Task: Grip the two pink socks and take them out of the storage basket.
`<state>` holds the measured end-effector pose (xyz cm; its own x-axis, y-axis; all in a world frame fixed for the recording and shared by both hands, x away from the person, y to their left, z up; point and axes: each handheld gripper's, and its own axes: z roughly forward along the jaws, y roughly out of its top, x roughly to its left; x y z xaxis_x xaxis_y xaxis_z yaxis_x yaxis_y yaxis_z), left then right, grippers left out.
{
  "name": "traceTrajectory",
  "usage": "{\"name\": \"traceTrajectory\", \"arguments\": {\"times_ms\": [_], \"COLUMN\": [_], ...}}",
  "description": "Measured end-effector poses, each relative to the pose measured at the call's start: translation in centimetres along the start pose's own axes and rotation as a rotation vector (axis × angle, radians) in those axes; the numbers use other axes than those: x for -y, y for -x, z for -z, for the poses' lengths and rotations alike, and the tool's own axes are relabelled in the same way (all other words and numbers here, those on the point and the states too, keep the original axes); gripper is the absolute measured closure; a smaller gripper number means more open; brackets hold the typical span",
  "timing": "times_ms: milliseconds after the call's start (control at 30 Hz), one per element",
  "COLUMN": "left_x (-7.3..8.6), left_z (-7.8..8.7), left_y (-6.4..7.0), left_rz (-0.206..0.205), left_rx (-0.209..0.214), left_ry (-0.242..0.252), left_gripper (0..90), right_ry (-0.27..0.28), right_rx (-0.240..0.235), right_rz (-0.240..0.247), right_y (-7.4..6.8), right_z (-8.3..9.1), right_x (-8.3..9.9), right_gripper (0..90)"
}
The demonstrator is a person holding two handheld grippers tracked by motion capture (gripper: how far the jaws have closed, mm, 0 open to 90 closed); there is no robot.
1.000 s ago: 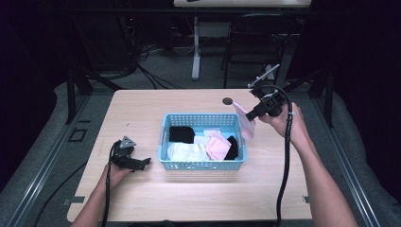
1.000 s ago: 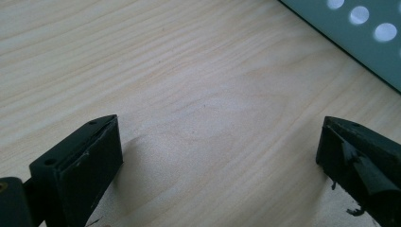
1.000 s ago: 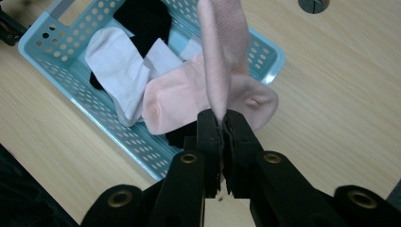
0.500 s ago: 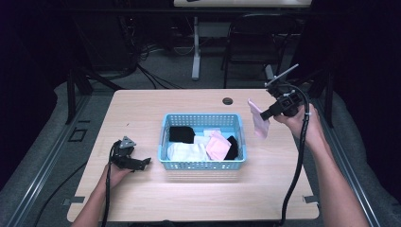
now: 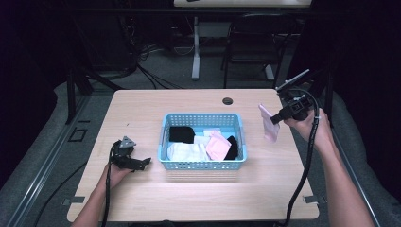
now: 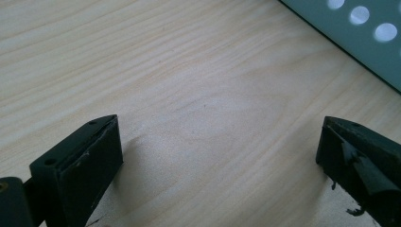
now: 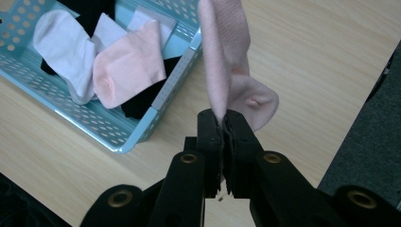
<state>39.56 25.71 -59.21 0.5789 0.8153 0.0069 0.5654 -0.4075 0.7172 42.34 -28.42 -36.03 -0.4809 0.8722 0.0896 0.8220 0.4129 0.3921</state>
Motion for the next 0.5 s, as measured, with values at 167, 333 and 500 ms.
{"name": "traceTrajectory", "arguments": {"times_ms": [167,333,500], "left_x": [0.0,0.0,0.0], "left_z": [0.0,0.0,0.0], "left_y": [0.0,0.0,0.0], "left_rz": [-0.001,-0.001,-0.001], "left_rx": [0.003,0.002,0.002], "left_ry": [-0.004,-0.005,-0.005], "left_gripper": [1.1,1.1,1.1], "right_ry": [-0.013,-0.027,-0.042], "right_rx": [-0.003,-0.001,0.007], "right_rz": [-0.024,-0.054,-0.075], "right_y": [0.9,1.9,2.6], "right_z": [-0.5,-1.3,-2.3], "right_x": [0.6,1.2,1.5], "right_gripper": [85.9,85.9,85.9]}}
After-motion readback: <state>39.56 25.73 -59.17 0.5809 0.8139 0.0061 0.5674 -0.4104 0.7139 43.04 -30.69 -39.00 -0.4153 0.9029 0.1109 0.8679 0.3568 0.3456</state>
